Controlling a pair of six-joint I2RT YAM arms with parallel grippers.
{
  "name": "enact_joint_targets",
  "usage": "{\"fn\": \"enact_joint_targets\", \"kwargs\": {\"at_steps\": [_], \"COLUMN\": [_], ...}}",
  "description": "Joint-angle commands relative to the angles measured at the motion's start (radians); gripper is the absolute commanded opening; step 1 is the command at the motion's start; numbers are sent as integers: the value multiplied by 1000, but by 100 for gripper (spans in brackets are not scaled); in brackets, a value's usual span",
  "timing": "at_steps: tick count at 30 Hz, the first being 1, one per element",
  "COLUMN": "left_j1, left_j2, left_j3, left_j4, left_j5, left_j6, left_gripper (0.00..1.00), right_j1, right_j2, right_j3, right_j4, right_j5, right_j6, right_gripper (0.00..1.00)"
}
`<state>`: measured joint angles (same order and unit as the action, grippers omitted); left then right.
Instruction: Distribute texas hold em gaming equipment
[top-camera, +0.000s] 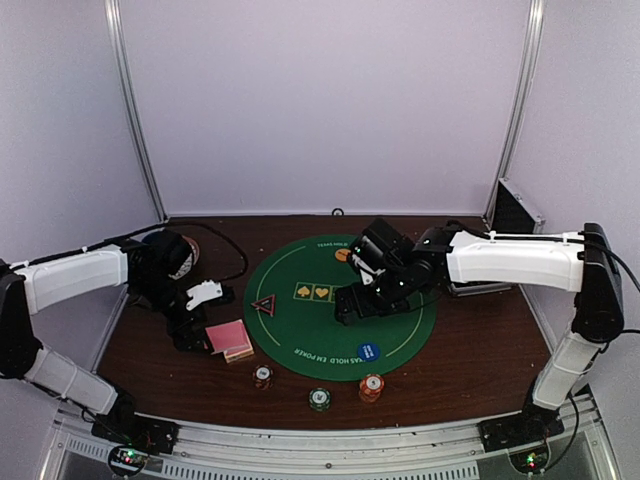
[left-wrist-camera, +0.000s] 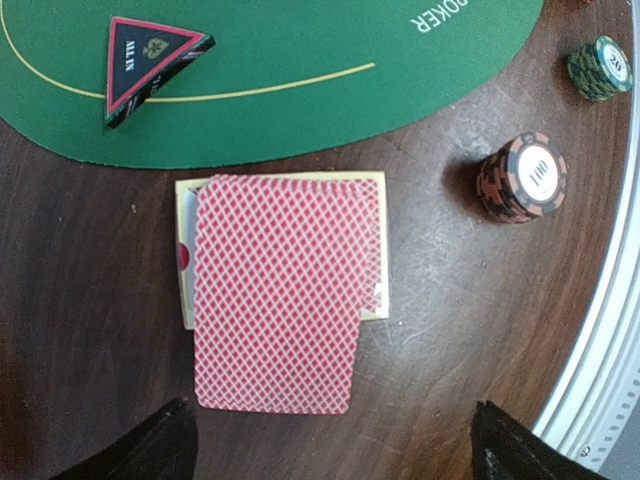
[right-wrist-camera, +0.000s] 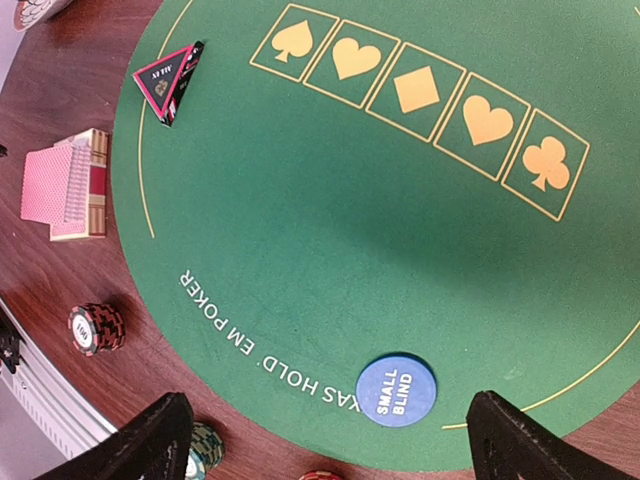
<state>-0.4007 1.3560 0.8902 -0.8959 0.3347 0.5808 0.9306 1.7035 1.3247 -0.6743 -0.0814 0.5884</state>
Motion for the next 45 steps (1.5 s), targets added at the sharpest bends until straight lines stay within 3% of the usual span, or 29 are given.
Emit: {"fn": "enact_joint_targets", "kwargs": {"at_steps": [1,45], "left_j1": [-6,-6], "left_j2": [14,99], "left_j3": [-6,-30], "left_j4": [68,146], "left_j5": [-4,0], "left_j6": [44,125], "left_gripper": [98,98], "right_j1": [-1,14], "right_j2": [-45,-91], "right_j3": [-20,-91], "right_j4": [20,63], "right_j5": [-17,-27], "right_j6": [21,54], "right_gripper": [99,100]}}
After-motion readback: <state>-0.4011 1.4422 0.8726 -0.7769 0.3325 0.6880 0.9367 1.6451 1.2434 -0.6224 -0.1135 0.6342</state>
